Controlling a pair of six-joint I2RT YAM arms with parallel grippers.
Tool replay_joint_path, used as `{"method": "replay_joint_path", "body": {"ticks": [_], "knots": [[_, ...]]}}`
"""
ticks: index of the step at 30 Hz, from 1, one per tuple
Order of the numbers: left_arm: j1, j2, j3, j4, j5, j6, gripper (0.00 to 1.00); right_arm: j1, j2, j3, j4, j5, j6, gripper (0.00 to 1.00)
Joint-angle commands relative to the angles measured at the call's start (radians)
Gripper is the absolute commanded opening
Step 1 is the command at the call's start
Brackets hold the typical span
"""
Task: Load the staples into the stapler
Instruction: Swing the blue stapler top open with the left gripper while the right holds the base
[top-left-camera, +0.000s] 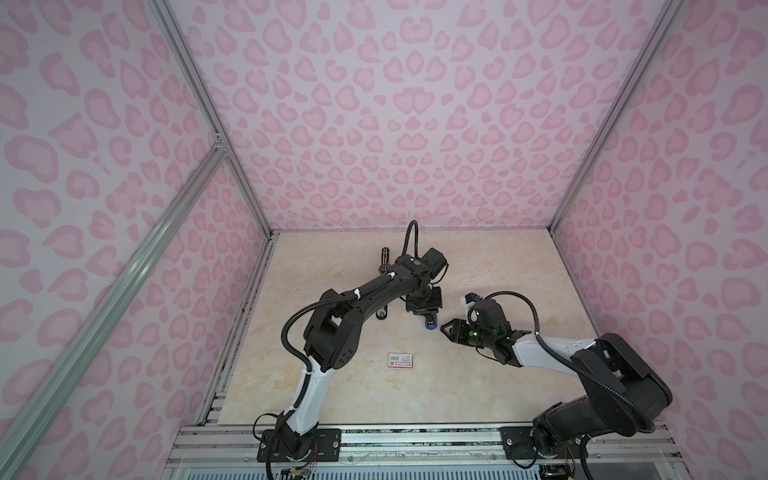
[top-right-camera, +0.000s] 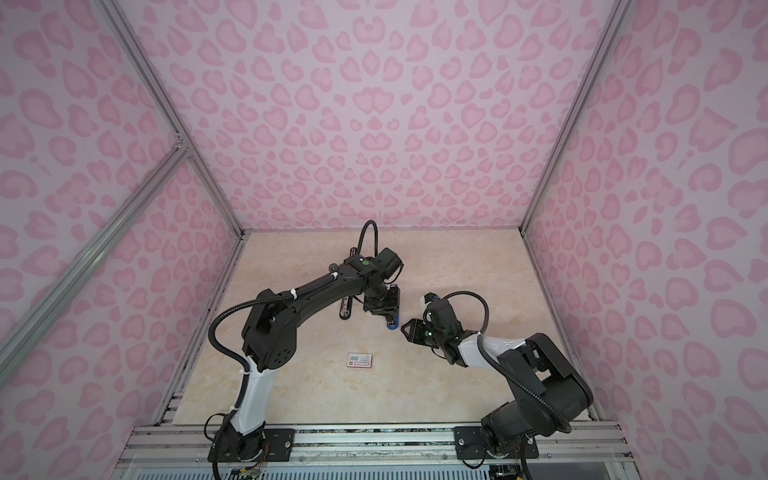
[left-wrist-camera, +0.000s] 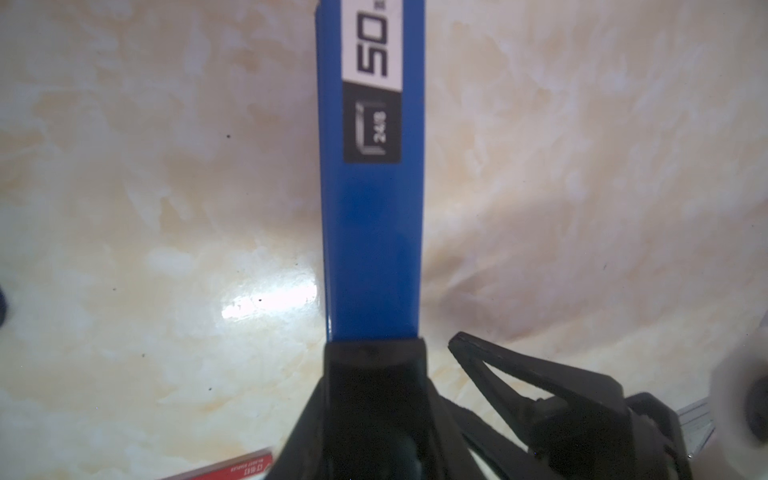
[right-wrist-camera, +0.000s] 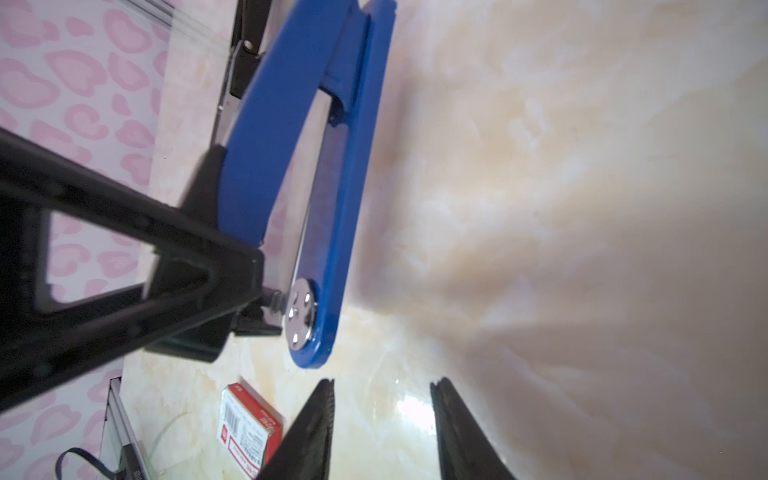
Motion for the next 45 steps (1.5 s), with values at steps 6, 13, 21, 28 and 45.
{"method": "replay_joint_path", "body": {"ticks": [6,13,21,28,45], "knots": [[0.008,-0.042,-0.028,0.060,0.041,-0.016,0.03,0.000,0.047,-0.016,0.228,-0.056,0.071,0.41],[0.011,-0.062,-0.053,0.084,0.055,-0.030,0.03,0.001,0.106,-0.015,0.293,-0.072,0.102,0.36],[0.014,-0.073,-0.055,0.097,0.079,-0.041,0.03,0.001,0.178,-0.024,0.387,-0.099,0.137,0.25],[0.023,-0.082,-0.056,0.103,0.095,-0.049,0.03,0.001,0.239,-0.036,0.460,-0.117,0.155,0.01],[0.134,-0.053,0.084,0.040,0.142,-0.004,0.03,0.004,0.342,-0.089,0.507,-0.167,0.157,0.00]]}}
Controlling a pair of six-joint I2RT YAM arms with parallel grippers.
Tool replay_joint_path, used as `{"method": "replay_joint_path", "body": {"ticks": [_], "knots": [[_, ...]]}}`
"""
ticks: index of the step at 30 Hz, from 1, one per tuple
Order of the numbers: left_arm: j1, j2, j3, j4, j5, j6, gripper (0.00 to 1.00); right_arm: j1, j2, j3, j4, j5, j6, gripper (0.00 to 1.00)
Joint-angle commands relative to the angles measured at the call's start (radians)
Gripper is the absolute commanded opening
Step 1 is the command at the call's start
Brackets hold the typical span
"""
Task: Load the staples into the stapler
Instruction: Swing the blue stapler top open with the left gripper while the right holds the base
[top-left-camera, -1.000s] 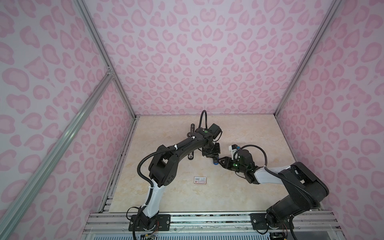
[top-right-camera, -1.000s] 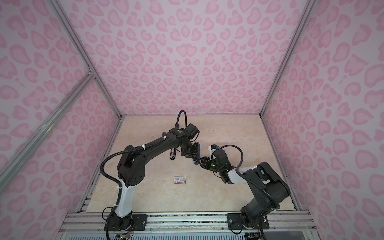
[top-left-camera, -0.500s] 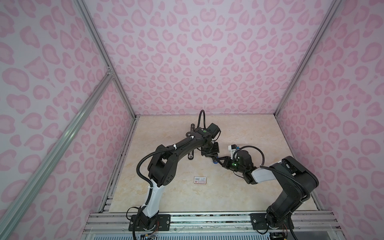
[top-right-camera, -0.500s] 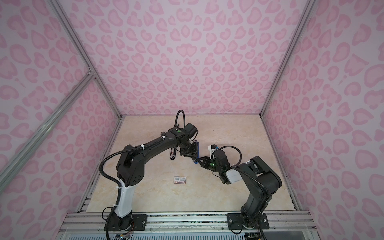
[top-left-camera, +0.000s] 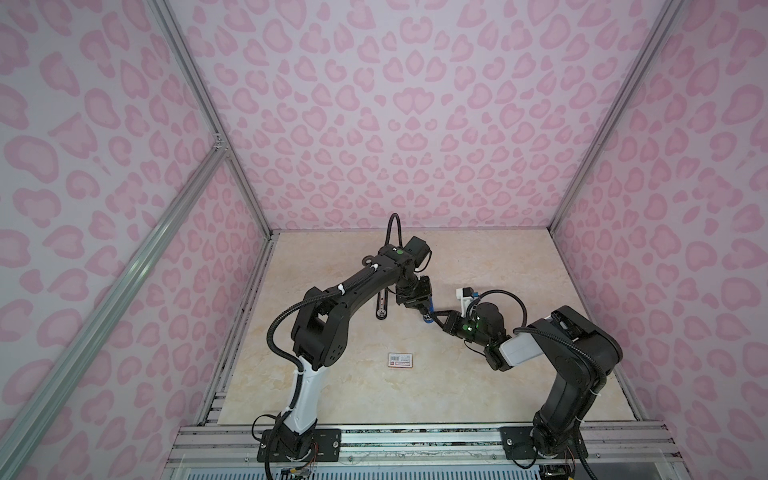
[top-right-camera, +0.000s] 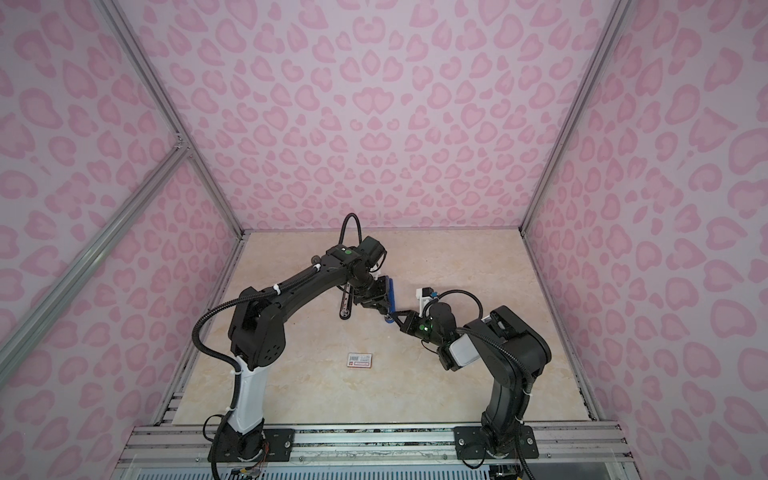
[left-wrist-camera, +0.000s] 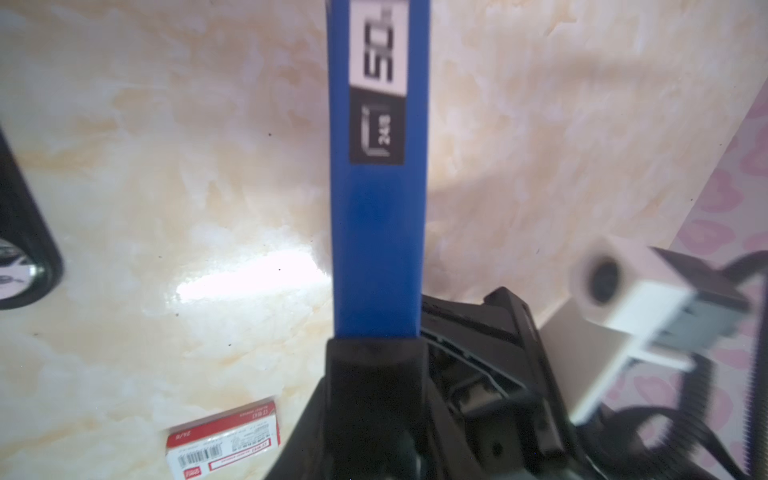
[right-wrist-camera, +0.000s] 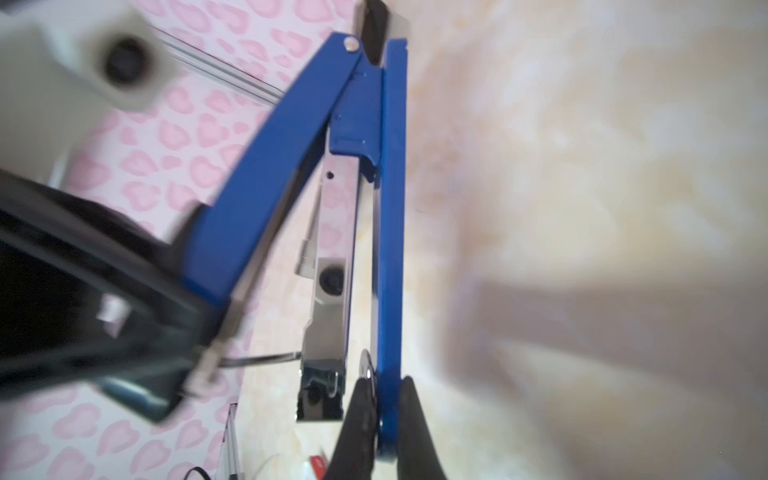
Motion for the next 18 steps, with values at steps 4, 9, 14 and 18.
{"method": "replay_joint_path", "body": {"ticks": [4,9,14,18], "knots": [[0.022,0.004,0.070,0.092,0.020,0.011,0.03,0.007,0.023,-0.036,-0.083,-0.065,-0.057,0.00],[0.024,0.015,0.085,0.083,0.020,0.018,0.03,0.008,0.022,-0.041,-0.078,-0.067,-0.058,0.00],[0.036,0.033,0.110,0.068,0.009,0.028,0.03,0.008,0.021,-0.039,-0.086,-0.079,-0.065,0.00],[0.055,0.065,0.154,0.049,0.004,0.038,0.03,0.010,0.008,-0.041,-0.116,-0.085,-0.083,0.00]]}}
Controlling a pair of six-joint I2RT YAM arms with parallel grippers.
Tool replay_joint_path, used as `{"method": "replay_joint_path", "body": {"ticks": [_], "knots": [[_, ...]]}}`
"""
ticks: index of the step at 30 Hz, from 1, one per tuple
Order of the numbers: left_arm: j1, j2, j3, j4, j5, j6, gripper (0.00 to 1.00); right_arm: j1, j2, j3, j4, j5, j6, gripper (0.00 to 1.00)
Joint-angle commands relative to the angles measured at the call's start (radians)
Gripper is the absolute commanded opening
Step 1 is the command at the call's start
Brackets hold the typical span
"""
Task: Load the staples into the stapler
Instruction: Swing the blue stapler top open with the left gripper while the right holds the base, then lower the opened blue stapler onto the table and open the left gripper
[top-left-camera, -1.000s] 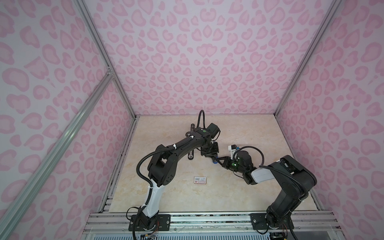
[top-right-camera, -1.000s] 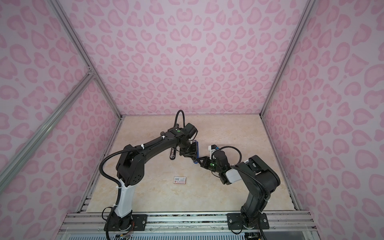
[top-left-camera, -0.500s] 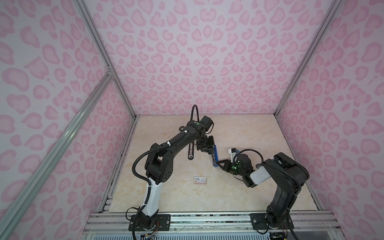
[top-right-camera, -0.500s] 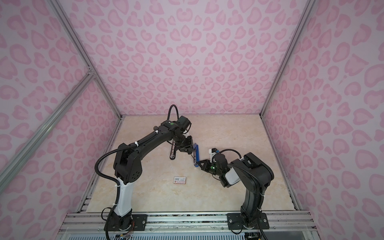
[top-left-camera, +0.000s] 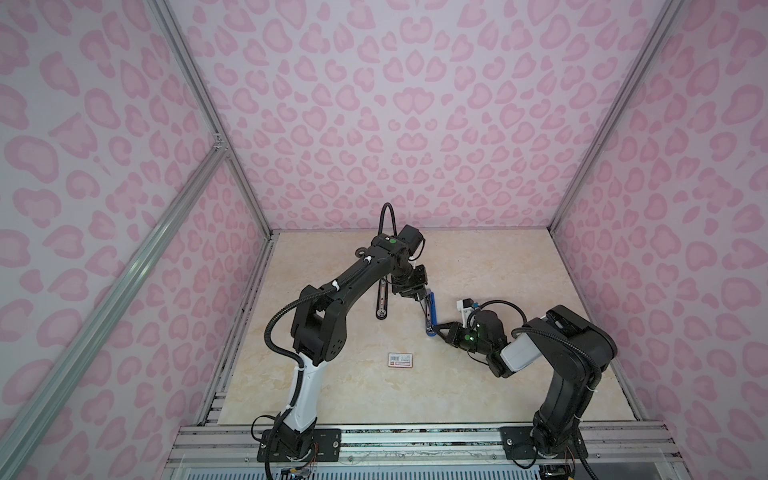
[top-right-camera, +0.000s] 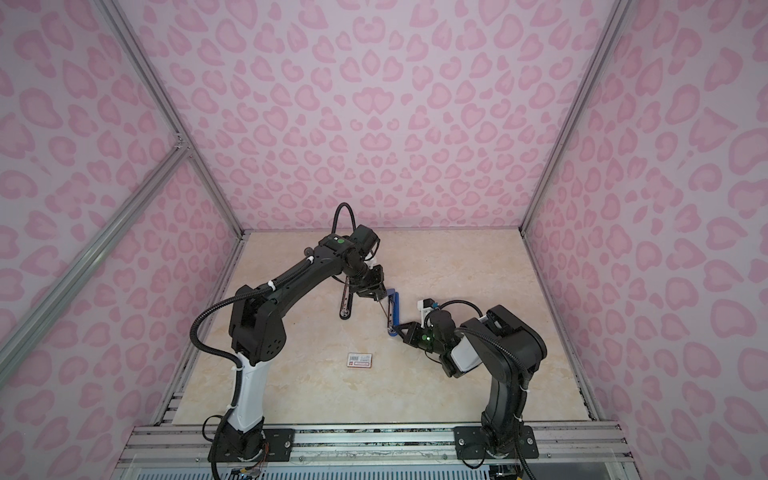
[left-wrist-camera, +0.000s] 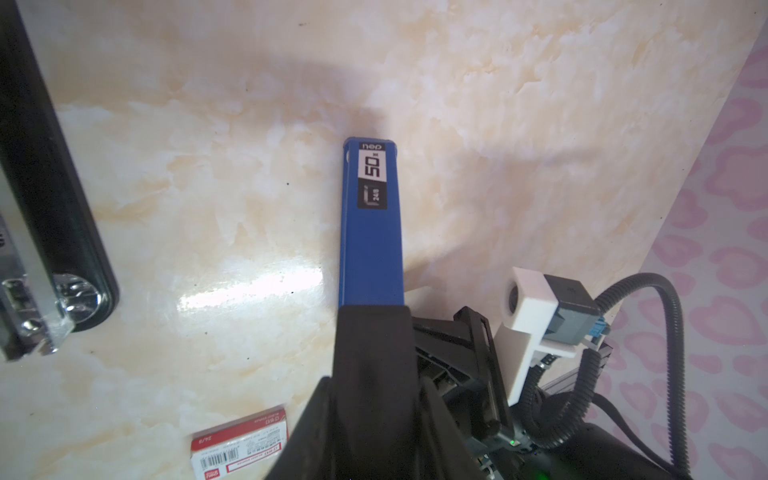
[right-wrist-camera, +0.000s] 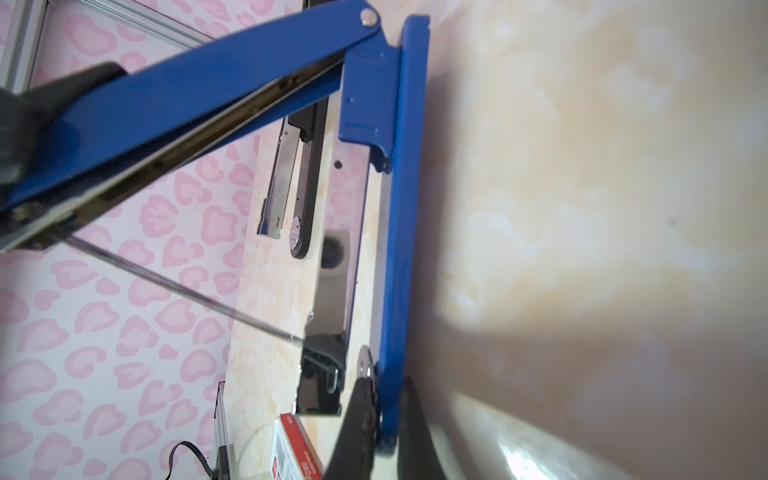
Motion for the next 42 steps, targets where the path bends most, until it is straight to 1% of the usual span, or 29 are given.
{"method": "replay_joint_path", "body": {"ticks": [1,5,15,22,28,42], "knots": [[0.018,0.022,0.048,0.099,-0.011,0.004,0.03,0.011,-0.003,-0.013,-0.138,-0.066,-0.080,0.00],[0.035,0.079,0.136,0.035,-0.023,0.030,0.03,0.011,-0.024,-0.022,-0.163,-0.076,-0.098,0.00],[0.087,0.158,0.264,-0.004,-0.022,0.038,0.02,0.011,-0.033,-0.039,-0.182,-0.117,-0.122,0.00],[0.123,0.180,0.290,-0.010,-0.008,0.054,0.02,0.012,-0.050,-0.049,-0.198,-0.139,-0.136,0.00],[0.144,0.233,0.359,-0.043,0.000,0.086,0.02,0.014,-0.058,-0.047,-0.226,-0.147,-0.153,0.00],[0.165,0.317,0.374,-0.022,0.028,0.100,0.03,0.016,-0.060,-0.053,-0.233,-0.149,-0.153,0.00]]}}
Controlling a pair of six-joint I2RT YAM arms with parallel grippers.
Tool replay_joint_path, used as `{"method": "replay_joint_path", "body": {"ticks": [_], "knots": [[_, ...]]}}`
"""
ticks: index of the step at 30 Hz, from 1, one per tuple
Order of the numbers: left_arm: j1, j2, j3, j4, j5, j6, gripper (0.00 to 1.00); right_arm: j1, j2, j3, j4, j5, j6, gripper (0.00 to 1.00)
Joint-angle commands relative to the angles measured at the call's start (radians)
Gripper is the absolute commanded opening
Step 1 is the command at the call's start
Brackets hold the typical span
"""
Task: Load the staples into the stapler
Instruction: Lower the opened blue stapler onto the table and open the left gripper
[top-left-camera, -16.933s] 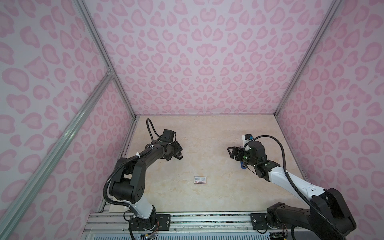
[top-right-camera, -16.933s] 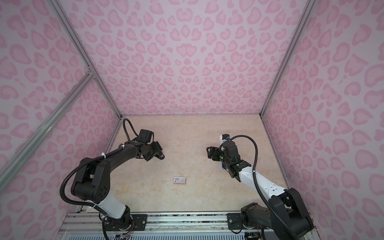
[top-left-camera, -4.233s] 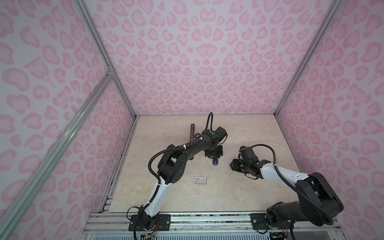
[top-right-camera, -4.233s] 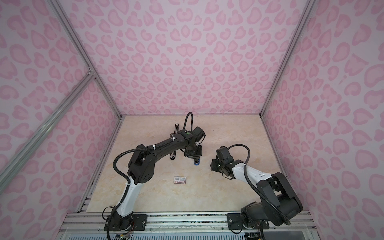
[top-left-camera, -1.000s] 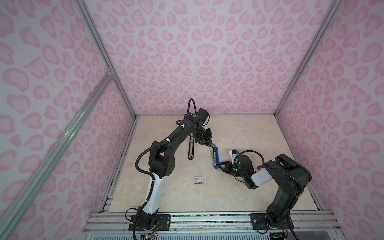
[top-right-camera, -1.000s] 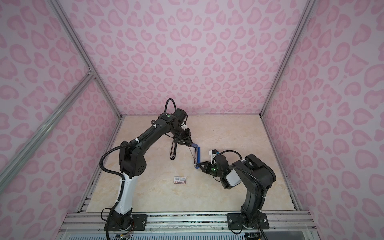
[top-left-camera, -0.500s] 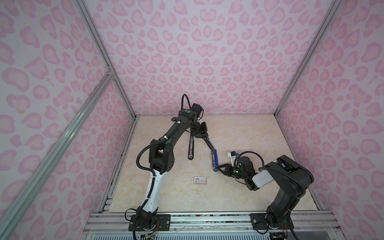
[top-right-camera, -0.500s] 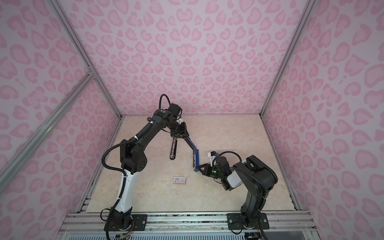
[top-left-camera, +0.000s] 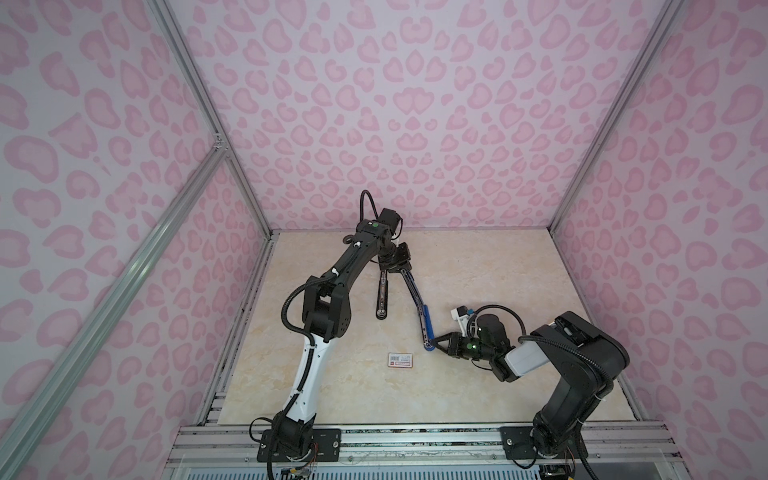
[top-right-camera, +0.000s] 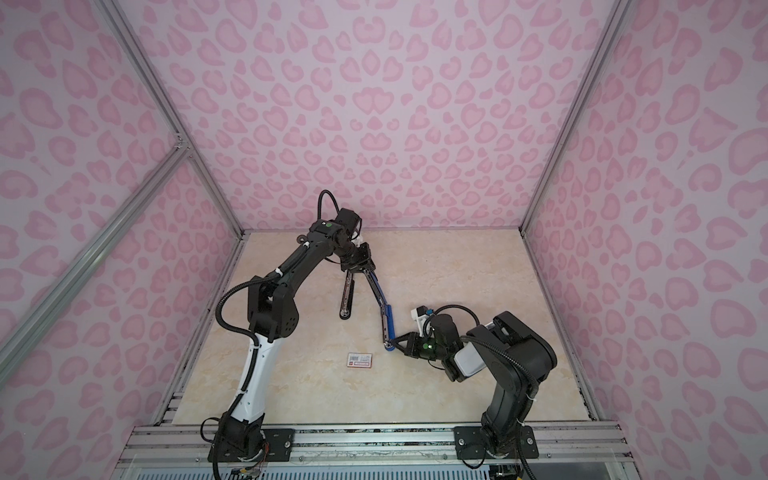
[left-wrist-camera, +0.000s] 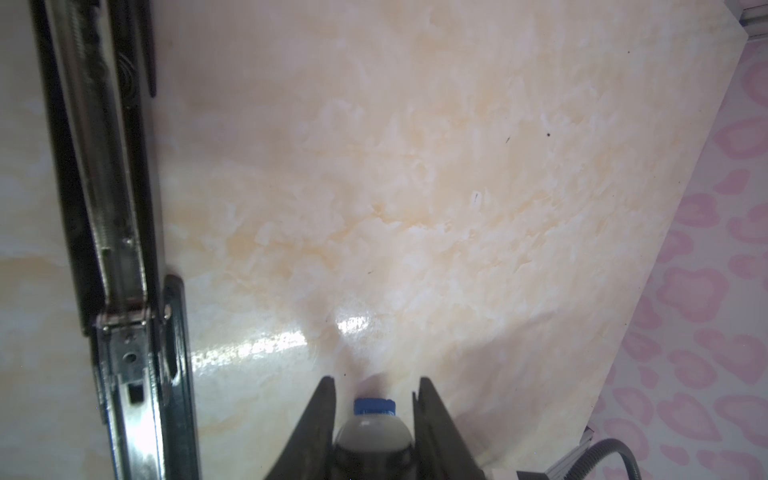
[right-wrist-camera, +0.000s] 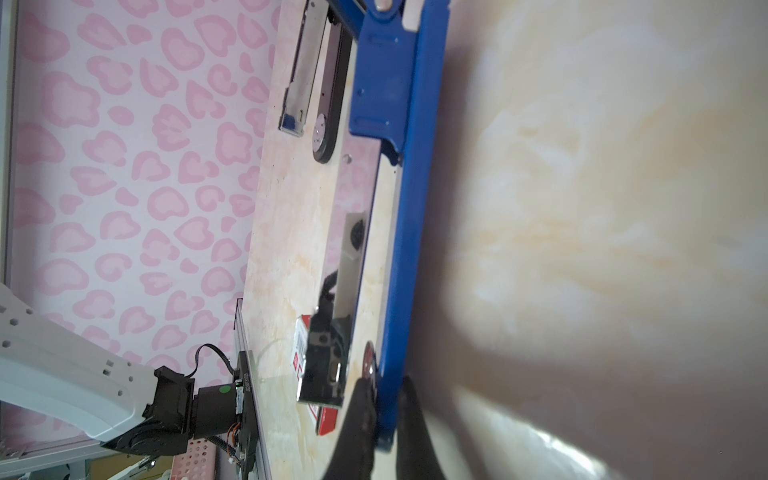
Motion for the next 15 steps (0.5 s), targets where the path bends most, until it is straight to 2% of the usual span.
{"method": "replay_joint_path", "body": {"ticks": [1,9,15], "knots": [[0.004,0.025,0.015,-0.024,0.007,0.019,0.03,0.007,0.014,-0.007,-0.132,0.022,-0.064,0.00],[0.020,0.093,0.040,-0.007,0.053,0.019,0.03,0.006,0.013,-0.008,-0.139,0.019,-0.066,0.00],[0.020,0.125,0.040,0.023,0.082,0.004,0.12,0.008,0.011,-0.008,-0.144,0.021,-0.064,0.00]]}}
